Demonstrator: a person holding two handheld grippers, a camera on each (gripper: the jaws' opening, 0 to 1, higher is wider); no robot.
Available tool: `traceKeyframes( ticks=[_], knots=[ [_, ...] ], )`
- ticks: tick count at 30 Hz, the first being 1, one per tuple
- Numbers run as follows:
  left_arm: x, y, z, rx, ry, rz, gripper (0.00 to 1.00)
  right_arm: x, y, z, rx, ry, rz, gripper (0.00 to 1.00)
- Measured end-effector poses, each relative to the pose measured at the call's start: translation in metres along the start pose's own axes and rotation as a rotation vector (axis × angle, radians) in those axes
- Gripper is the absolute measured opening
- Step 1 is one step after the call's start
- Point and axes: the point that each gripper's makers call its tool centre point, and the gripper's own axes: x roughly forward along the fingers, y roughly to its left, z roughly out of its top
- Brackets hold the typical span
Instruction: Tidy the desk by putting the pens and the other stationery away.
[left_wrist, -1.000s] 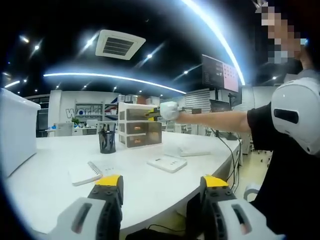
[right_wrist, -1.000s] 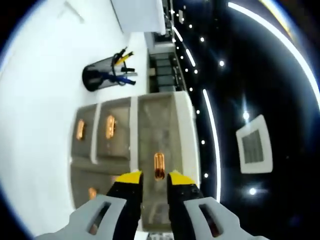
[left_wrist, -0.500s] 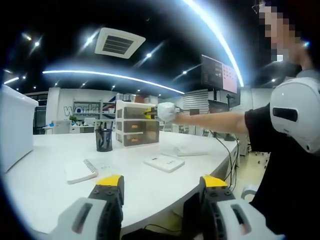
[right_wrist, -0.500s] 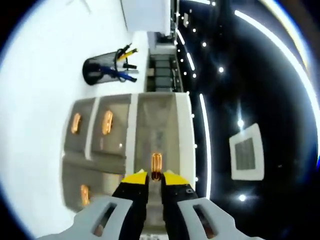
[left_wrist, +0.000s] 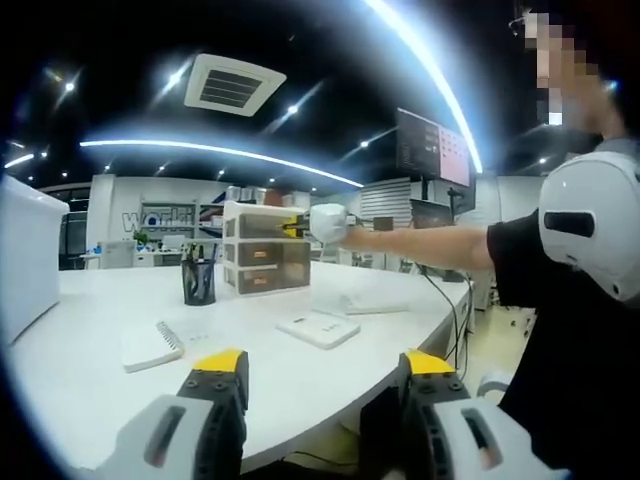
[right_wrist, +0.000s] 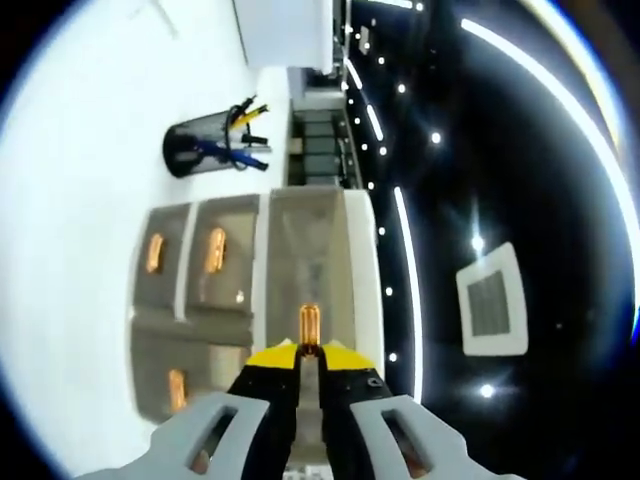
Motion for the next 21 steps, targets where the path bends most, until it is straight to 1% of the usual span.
traceKeyframes(
  ticks=[12, 21],
  knots=[
    [0.003, -0.013, 0.002, 0.007, -0.009, -0.035, 0.60, -0.020, 0.002, 0.009, -0.019, -0.019, 0.009, 0.05],
    [0.002, -0.018, 0.004, 0.012, -0.015, -0.046, 0.60, -0.033, 0.003, 0.015, -0.007, -0.026, 0.005, 0.05]
  ],
)
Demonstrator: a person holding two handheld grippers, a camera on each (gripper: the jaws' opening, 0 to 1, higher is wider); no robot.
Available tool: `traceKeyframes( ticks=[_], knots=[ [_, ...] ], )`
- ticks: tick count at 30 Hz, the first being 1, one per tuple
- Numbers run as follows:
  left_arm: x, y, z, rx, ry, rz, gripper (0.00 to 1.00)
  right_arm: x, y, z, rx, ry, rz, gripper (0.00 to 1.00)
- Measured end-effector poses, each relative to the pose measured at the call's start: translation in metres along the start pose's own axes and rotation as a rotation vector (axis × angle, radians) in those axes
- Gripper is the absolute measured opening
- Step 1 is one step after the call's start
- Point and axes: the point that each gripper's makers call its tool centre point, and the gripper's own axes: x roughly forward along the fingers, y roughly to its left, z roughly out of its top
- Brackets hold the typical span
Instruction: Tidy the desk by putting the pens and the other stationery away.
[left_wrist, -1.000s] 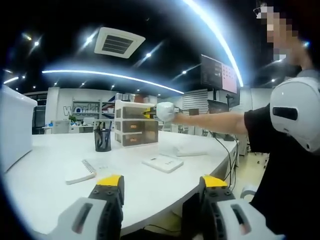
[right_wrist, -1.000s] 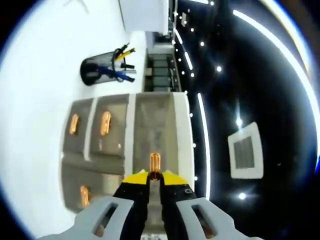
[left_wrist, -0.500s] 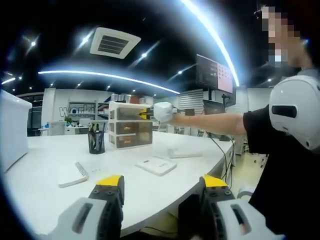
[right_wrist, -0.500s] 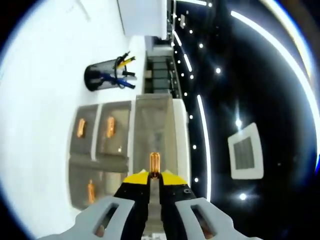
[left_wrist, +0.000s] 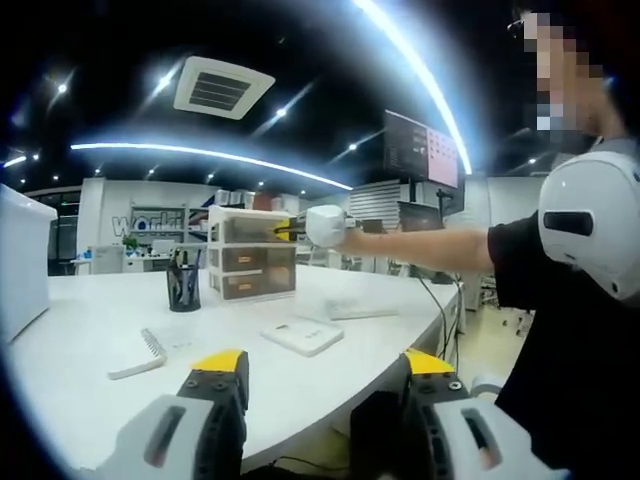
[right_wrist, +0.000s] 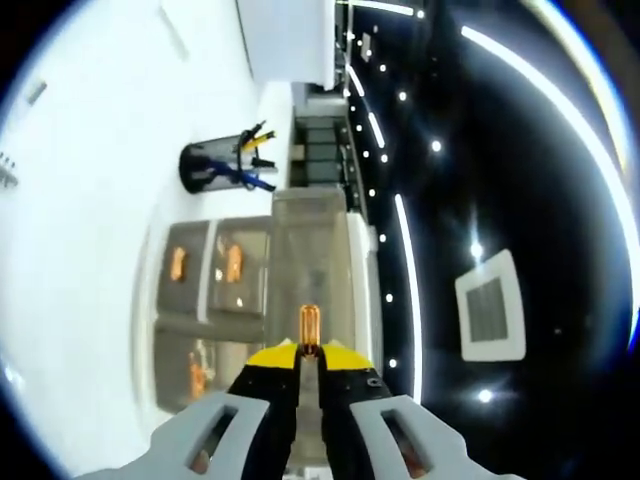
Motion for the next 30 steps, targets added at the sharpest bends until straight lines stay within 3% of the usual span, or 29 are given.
traceKeyframes(
  ticks=[30],
  knots=[
    [0.007, -0.017, 0.002, 0.013, -0.004, -0.042, 0.60, -0.035, 0.001, 0.015, -0.014, -0.045, -0.011, 0.05]
  ],
)
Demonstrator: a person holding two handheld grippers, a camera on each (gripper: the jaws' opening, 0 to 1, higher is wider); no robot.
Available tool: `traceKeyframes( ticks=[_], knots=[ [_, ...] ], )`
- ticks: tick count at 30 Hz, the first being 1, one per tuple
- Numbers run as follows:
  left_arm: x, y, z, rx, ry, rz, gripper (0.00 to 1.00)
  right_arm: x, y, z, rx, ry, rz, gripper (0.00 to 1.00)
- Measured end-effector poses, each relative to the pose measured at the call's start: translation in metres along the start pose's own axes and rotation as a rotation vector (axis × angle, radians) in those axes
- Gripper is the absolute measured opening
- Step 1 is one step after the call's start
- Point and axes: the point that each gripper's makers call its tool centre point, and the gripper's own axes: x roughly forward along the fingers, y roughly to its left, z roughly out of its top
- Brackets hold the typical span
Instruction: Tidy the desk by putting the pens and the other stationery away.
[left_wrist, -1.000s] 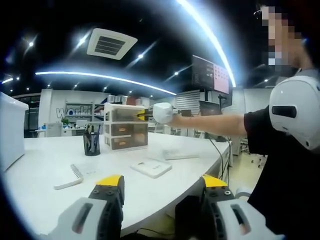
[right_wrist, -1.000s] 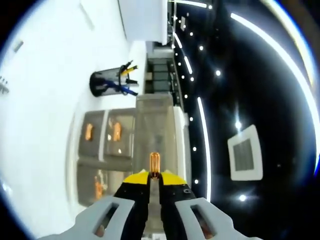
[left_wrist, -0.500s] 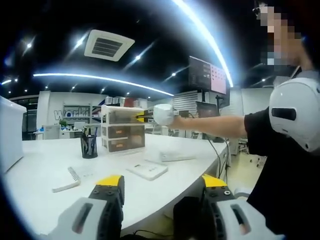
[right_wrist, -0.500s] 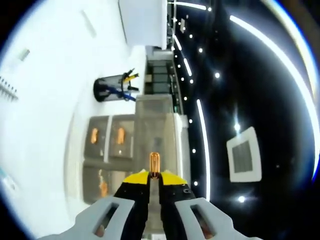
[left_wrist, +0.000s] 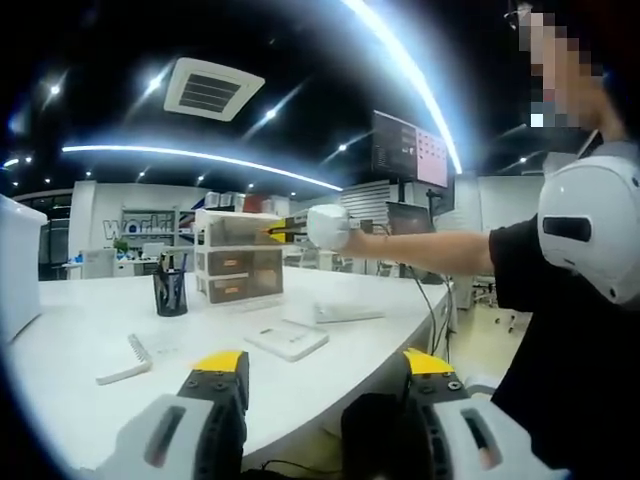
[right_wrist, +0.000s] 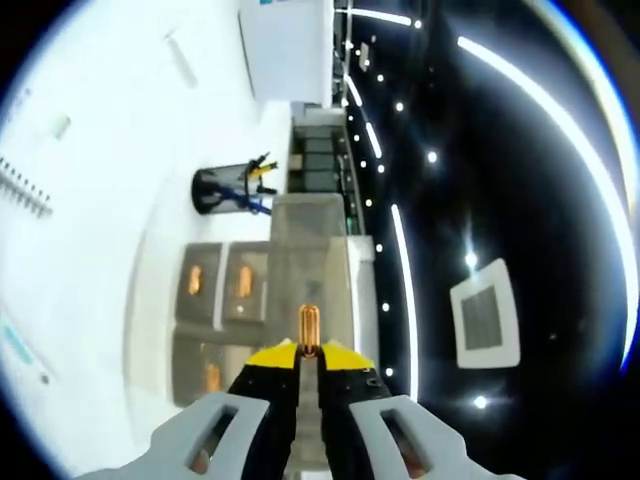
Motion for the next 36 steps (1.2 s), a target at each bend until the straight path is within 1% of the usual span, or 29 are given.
traceKeyframes(
  ticks=[12, 17, 23, 28, 30, 36],
  knots=[
    [0.002, -0.005, -0.001, 0.000, 0.002, -0.012, 0.60, -0.014, 0.000, 0.008, -0.003, -0.013, -0.012, 0.05],
    [0.003, -0.007, -0.003, -0.001, 0.007, -0.016, 0.60, -0.015, 0.003, 0.003, -0.001, -0.007, -0.010, 0.05],
    [0.004, -0.007, -0.002, 0.002, 0.006, -0.015, 0.60, -0.014, 0.004, 0.003, -0.008, -0.011, -0.012, 0.05],
    [0.006, -0.009, -0.003, 0.000, 0.012, -0.019, 0.60, -0.014, 0.006, 0.004, -0.036, -0.006, -0.013, 0.06],
    [0.007, -0.009, -0.004, 0.000, 0.015, -0.022, 0.60, -0.014, 0.006, 0.003, -0.035, -0.002, -0.015, 0.06],
    [0.009, -0.011, -0.006, -0.001, 0.021, -0.028, 0.61, -0.019, 0.007, 0.006, 0.000, -0.011, -0.009, 0.13]
  ],
)
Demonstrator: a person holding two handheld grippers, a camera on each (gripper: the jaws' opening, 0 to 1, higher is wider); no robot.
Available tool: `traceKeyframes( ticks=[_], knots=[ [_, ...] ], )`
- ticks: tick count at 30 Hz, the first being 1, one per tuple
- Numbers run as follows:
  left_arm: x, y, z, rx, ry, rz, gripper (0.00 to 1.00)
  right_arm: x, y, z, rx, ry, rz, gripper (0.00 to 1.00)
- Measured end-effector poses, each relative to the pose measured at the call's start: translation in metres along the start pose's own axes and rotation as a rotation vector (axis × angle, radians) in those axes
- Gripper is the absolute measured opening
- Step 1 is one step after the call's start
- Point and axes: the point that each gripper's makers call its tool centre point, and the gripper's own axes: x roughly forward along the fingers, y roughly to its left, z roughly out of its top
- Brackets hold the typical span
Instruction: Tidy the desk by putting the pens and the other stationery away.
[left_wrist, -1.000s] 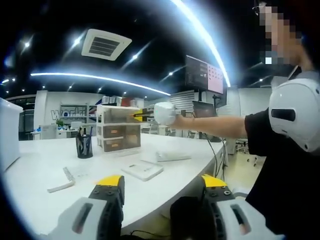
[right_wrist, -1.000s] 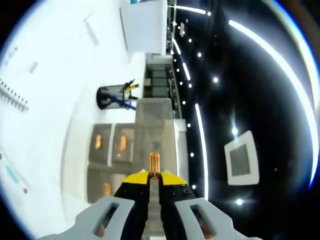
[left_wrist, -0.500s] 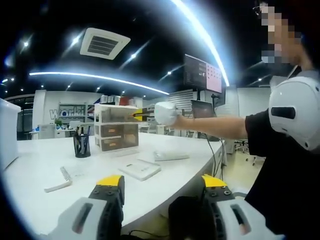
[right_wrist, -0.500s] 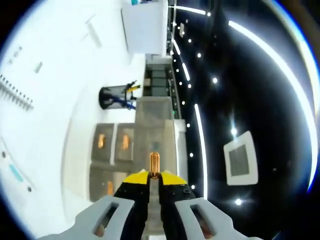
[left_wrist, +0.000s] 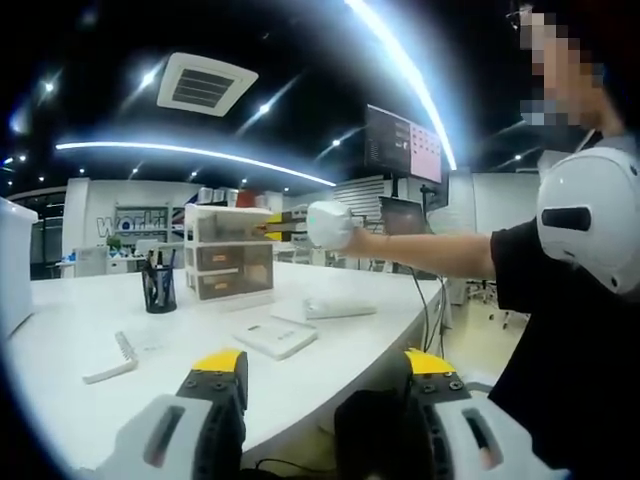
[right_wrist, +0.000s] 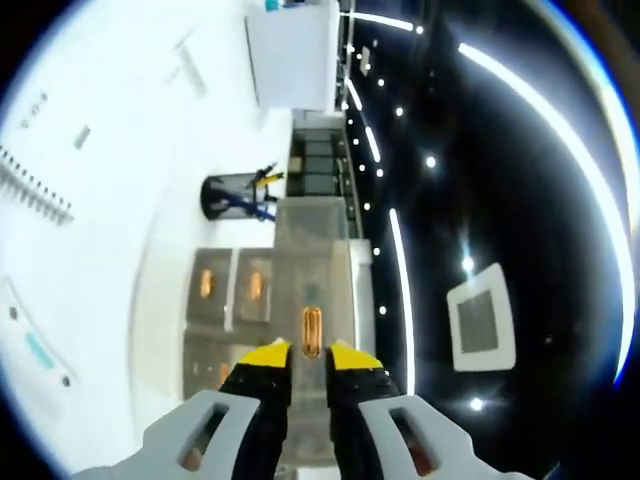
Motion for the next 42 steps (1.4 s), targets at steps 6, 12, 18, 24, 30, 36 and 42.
traceKeyframes(
  ticks=[6, 12, 18, 24, 30, 36, 42],
  knots=[
    [0.001, 0.000, -0.001, -0.003, 0.004, -0.002, 0.61, -0.012, 0.007, -0.005, 0.161, 0.011, 0.019, 0.22],
    [0.001, 0.000, -0.001, -0.006, 0.004, 0.000, 0.61, -0.029, 0.012, -0.013, 0.326, 0.019, 0.029, 0.27],
    [0.004, -0.002, -0.003, -0.007, 0.009, -0.007, 0.61, -0.047, 0.017, -0.019, 0.534, 0.010, 0.048, 0.31],
    [0.005, -0.003, -0.003, -0.006, 0.012, -0.008, 0.61, -0.073, 0.021, -0.021, 0.771, -0.012, 0.064, 0.34],
    [0.007, -0.005, -0.004, -0.006, 0.015, -0.011, 0.61, -0.099, 0.026, -0.021, 0.951, -0.033, 0.085, 0.37],
    [0.009, -0.004, -0.006, -0.010, 0.020, -0.011, 0.61, -0.126, 0.031, -0.013, 1.065, -0.071, 0.096, 0.40],
    [0.009, -0.002, -0.009, -0.014, 0.026, -0.009, 0.61, -0.151, 0.041, 0.000, 1.228, -0.125, 0.133, 0.43]
  ],
)
